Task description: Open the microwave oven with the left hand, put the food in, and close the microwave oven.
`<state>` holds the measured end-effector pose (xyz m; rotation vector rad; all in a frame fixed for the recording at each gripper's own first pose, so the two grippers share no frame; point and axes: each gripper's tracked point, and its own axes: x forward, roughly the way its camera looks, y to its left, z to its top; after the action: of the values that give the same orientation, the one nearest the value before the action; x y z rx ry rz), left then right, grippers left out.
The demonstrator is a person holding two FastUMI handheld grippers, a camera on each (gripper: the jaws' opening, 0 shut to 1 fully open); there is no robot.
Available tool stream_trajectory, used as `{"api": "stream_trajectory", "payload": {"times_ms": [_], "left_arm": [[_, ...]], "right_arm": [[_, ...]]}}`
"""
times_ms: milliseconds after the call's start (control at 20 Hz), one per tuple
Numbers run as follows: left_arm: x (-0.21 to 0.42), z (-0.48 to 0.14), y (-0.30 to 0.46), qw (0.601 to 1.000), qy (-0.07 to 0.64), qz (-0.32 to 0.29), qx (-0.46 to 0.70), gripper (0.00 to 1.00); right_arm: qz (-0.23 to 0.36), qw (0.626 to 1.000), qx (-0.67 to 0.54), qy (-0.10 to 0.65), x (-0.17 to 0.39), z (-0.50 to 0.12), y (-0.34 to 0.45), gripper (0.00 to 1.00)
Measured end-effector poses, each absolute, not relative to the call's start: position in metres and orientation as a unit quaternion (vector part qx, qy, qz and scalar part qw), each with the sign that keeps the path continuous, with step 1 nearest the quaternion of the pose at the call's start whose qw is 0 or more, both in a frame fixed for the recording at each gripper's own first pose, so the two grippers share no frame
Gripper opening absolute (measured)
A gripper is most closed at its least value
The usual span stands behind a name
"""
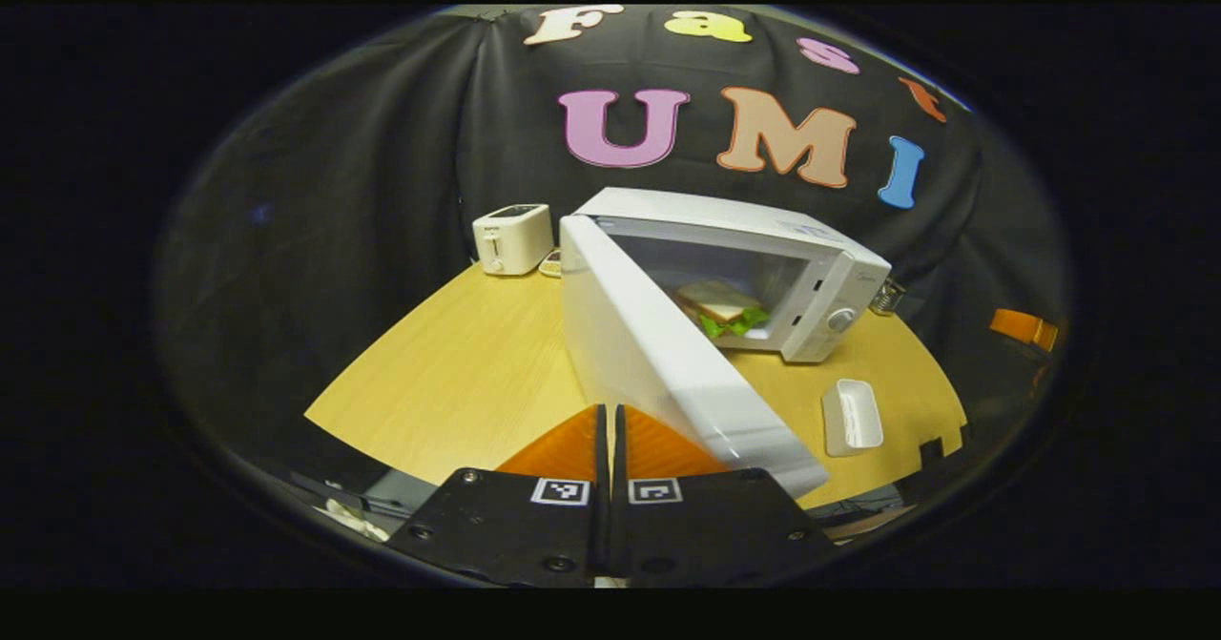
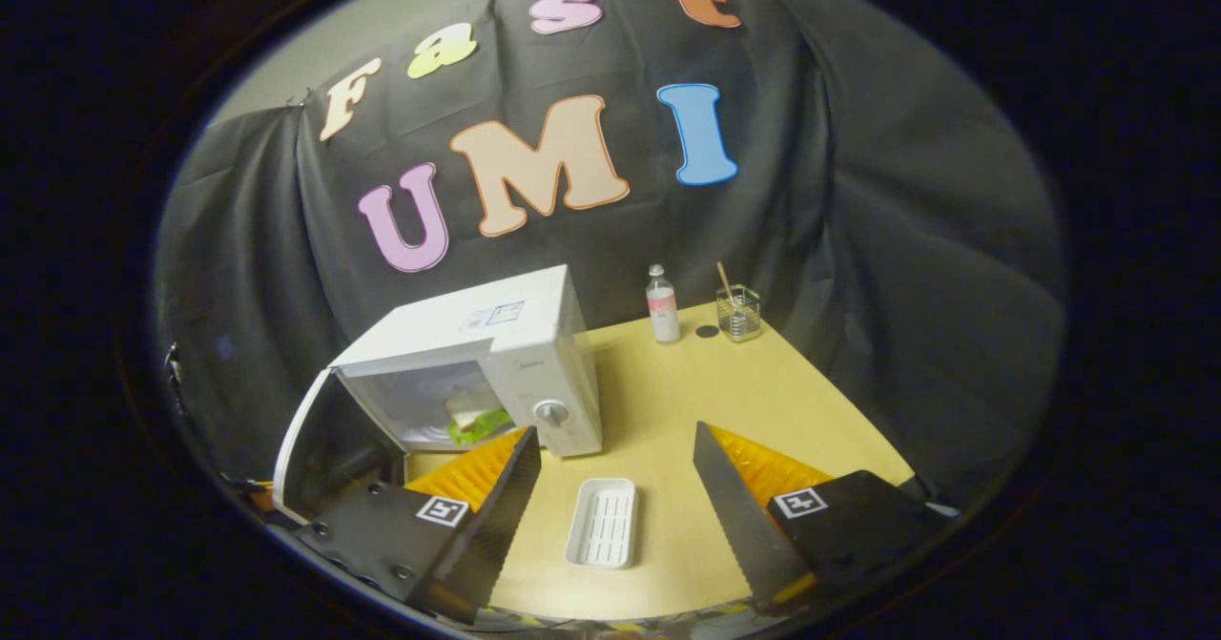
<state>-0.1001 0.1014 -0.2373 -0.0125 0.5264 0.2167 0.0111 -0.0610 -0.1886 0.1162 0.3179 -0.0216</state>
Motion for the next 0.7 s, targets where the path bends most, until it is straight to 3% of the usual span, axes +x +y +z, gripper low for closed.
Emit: {"api": "stream_trajectory", "payload": {"times_ms": [350, 400, 700], "left_arm": [[-0.064, -0.242, 0.047, 0.968, 0.226, 0.104, -0.016, 0.01], [-0.058, -0.242, 0.038, 0.970, 0.221, 0.100, -0.018, 0.01], [-0.023, -0.245, -0.008, 0.976, 0.205, 0.071, -0.027, 0.01]], "right_arm": [[0.015, 0.988, 0.021, 0.152, 0.002, -0.180, -0.090, 0.99], [0.022, 0.988, 0.023, 0.153, 0.001, -0.180, -0.092, 0.92], [0.050, 0.987, 0.032, 0.152, -0.006, -0.173, -0.094, 0.92]]}}
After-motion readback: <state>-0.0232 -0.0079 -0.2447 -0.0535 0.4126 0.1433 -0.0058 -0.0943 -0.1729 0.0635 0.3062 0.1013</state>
